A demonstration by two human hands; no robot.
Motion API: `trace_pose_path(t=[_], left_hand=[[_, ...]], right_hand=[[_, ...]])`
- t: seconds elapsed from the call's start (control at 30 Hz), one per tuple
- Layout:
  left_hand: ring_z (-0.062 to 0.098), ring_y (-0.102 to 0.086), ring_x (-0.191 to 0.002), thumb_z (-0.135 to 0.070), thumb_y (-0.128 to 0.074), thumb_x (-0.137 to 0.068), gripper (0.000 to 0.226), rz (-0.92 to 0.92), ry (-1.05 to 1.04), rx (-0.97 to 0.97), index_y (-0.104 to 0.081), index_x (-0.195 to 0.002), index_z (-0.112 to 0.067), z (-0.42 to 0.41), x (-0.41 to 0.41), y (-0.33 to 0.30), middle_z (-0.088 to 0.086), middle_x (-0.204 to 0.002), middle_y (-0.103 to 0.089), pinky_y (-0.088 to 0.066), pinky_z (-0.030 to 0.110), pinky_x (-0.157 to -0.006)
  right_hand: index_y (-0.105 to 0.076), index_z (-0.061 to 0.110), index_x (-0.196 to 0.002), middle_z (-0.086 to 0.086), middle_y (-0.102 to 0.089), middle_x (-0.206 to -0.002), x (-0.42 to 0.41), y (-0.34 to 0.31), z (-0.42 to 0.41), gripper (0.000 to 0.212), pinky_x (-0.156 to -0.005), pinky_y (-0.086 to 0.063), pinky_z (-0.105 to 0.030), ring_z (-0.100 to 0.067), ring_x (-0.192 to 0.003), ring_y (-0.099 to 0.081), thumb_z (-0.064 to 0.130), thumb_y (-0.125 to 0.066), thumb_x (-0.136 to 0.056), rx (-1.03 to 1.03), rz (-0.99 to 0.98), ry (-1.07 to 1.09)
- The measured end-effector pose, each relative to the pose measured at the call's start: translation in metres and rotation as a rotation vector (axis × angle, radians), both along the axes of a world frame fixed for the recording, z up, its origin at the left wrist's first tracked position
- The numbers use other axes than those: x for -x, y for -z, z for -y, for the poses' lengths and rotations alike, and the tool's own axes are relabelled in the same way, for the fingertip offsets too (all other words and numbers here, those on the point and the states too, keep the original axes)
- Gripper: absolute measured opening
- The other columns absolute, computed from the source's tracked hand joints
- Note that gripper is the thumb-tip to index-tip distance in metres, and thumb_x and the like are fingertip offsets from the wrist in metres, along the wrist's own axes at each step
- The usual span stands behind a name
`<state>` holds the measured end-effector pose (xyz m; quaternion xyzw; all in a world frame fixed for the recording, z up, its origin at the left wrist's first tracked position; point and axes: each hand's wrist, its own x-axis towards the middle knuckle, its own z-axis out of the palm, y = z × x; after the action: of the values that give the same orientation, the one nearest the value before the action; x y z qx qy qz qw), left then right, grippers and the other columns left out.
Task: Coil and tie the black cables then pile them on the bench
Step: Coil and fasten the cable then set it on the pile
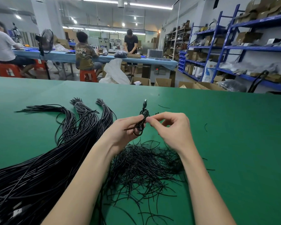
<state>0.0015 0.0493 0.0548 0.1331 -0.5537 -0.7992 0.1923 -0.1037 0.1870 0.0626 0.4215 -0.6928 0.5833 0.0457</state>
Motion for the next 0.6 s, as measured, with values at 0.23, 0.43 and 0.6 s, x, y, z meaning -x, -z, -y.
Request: trace_pose_path(t=[0.23, 0.43, 0.6], left_hand=[[0.009, -0.063, -0.070, -0.021, -0.075, -0.091, 0.008, -0.201, -0.460, 0.716, -0.076, -0.083, -0.019, -0.006, 0.007, 0.014, 0.000, -0.074, -0.073, -0.051, 0.022, -0.067], [0.014, -0.058, -0.070, -0.033, -0.077, -0.074, 0.024, 0.017, -0.117, 0.115, -0.079, -0.081, -0.010, 0.003, 0.000, 0.007, 0.007, -0.081, -0.071, -0.049, 0.021, -0.066], [0.004, -0.054, -0.052, -0.025, -0.076, -0.076, 0.013, 0.060, -0.016, -0.172, -0.077, -0.078, -0.012, -0.002, 0.003, 0.006, 0.001, -0.077, -0.071, -0.048, 0.016, -0.052]], right_hand=[[-0.074, 0.009, -0.077, 0.005, -0.055, -0.059, -0.012, 0.006, 0.018, 0.011, -0.032, -0.020, -0.014, -0.002, -0.038, -0.035, 0.013, -0.072, -0.087, 0.177, 1.188, -0.306], [-0.081, 0.033, -0.082, 0.016, -0.076, -0.076, 0.006, 0.005, 0.004, 0.005, -0.052, -0.046, -0.015, -0.009, -0.048, -0.057, 0.036, -0.084, -0.082, -0.028, 0.044, -0.004], [-0.081, 0.028, -0.083, 0.018, -0.073, -0.077, 0.009, 0.017, 0.004, 0.005, -0.059, -0.039, -0.009, -0.007, -0.063, -0.062, 0.032, -0.081, -0.087, 0.049, -0.414, 0.104]])
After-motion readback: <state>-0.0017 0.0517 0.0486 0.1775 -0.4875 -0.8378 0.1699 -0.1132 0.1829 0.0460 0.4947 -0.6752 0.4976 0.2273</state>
